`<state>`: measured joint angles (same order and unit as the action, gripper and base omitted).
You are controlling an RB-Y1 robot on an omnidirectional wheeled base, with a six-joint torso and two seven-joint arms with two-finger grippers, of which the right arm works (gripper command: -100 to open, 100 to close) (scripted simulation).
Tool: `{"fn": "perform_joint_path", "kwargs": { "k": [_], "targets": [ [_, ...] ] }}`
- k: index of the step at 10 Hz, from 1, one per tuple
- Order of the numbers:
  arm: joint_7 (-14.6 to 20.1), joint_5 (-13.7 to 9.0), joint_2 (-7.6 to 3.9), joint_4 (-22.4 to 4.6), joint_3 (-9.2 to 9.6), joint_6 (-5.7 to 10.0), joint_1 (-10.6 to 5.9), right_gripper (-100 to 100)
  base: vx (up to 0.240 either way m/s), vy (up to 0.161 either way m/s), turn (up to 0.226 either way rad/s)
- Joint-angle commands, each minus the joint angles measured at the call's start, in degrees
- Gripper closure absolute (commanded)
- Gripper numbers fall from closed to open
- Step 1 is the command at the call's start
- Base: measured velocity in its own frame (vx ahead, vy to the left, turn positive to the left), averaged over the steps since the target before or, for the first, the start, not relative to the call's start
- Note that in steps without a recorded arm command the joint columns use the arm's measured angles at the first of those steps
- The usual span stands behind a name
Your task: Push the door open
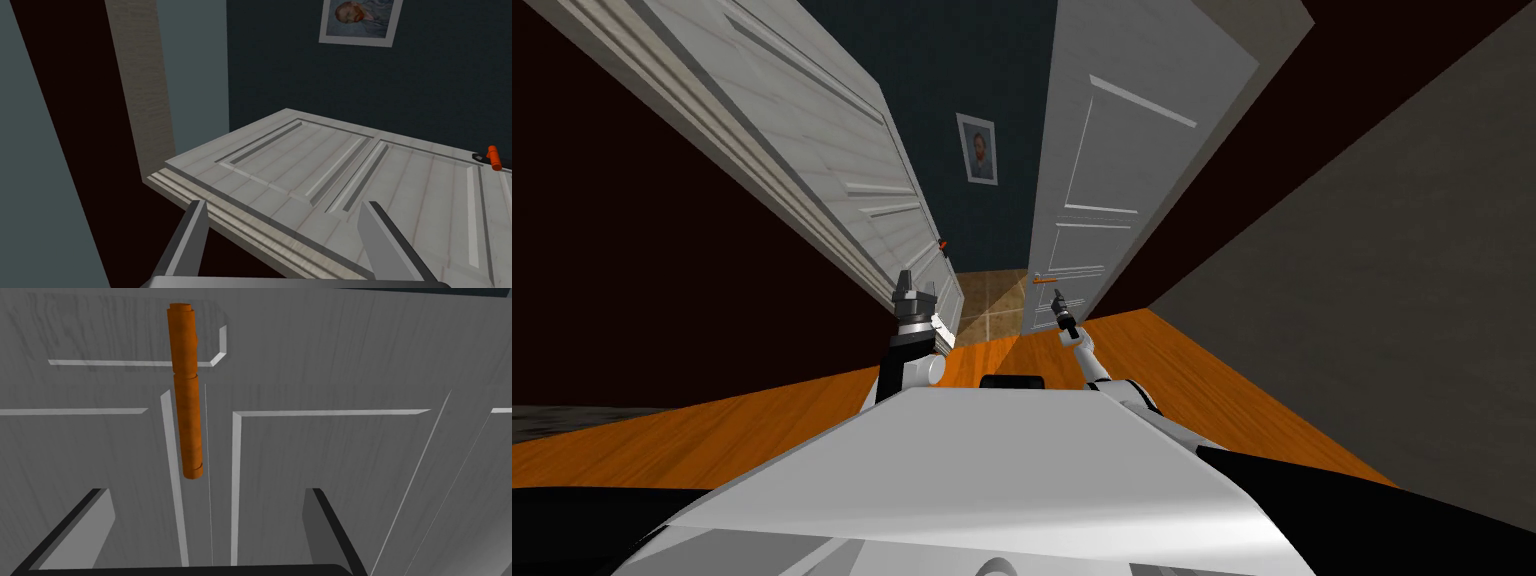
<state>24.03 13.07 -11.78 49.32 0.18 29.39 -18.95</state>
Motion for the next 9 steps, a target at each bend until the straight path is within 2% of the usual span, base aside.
{"fn": "perform_joint_path", "kwargs": {
  "k": [1, 7, 9],
  "targets": [
    [0.4, 0.3, -0.20, -1.6, 0.05, -0.02, -0.94, -100, 0.013, -0.046, 0.062],
    [2.2, 1.3, -0.96, -8.2, 0.22, -0.33, -4.76, -100, 0.018, -0.066, 0.097],
    [1.7, 1.1, -0.76, -8.0, -0.04, -0.19, -4.54, -100, 0.064, -0.014, 0.022]
  ]
}}
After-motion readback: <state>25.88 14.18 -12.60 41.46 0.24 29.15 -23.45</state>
